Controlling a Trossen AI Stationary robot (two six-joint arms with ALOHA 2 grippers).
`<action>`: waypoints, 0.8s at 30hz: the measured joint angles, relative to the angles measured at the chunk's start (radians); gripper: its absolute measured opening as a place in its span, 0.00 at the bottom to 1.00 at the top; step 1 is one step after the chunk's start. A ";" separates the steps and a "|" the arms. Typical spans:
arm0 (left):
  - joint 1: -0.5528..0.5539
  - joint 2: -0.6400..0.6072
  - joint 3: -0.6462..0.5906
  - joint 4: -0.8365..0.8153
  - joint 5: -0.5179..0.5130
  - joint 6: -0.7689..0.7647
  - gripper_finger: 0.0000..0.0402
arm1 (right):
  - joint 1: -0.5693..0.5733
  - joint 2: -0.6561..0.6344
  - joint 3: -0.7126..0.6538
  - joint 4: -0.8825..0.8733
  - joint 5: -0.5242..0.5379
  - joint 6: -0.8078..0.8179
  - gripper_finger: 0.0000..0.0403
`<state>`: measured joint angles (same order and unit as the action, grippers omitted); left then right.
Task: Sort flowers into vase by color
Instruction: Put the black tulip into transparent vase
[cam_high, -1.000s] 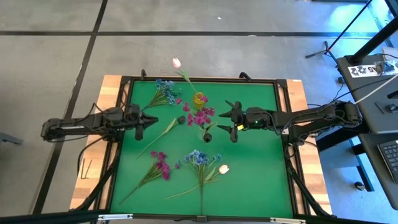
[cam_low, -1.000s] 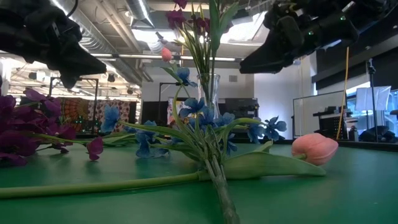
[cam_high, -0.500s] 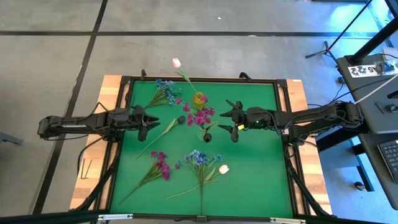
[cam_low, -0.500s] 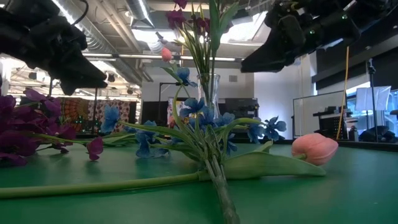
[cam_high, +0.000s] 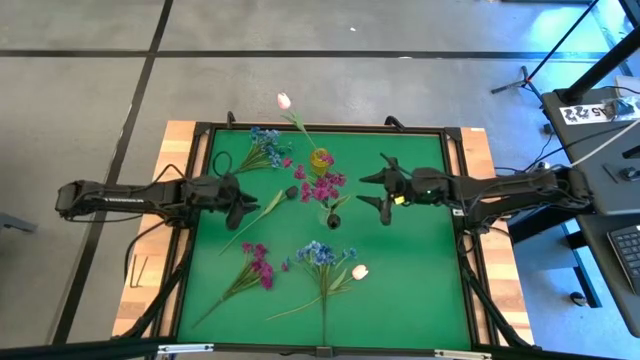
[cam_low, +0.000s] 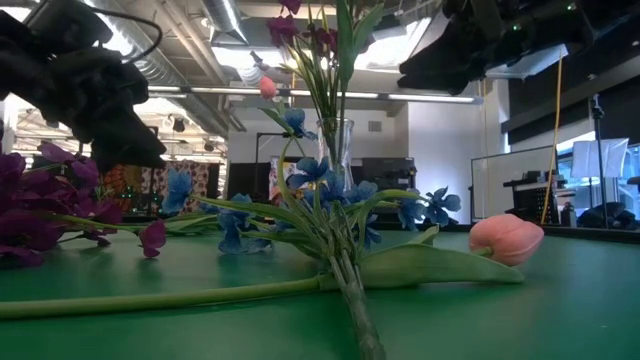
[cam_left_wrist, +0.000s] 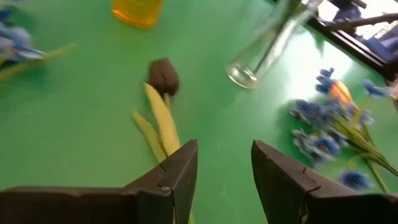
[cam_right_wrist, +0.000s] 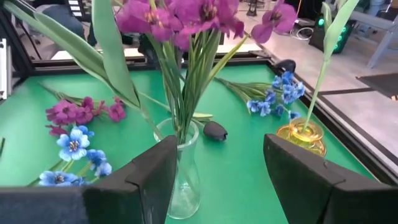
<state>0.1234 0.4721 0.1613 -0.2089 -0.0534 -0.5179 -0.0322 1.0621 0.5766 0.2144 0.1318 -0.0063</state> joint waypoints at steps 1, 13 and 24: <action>0.000 0.000 0.000 0.000 0.006 0.001 0.36 | 0.000 -0.007 0.000 -0.007 0.001 0.000 0.59; -0.039 0.027 0.000 0.006 0.011 -0.028 0.36 | 0.000 -0.134 0.000 -0.059 0.043 0.002 0.59; -0.039 0.189 0.040 -0.030 -0.076 -0.042 0.36 | 0.000 -0.195 0.000 -0.137 0.041 0.013 0.59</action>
<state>0.0845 0.6615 0.2012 -0.2386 -0.1293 -0.5602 -0.0322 0.8671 0.5766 0.0775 0.1730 0.0071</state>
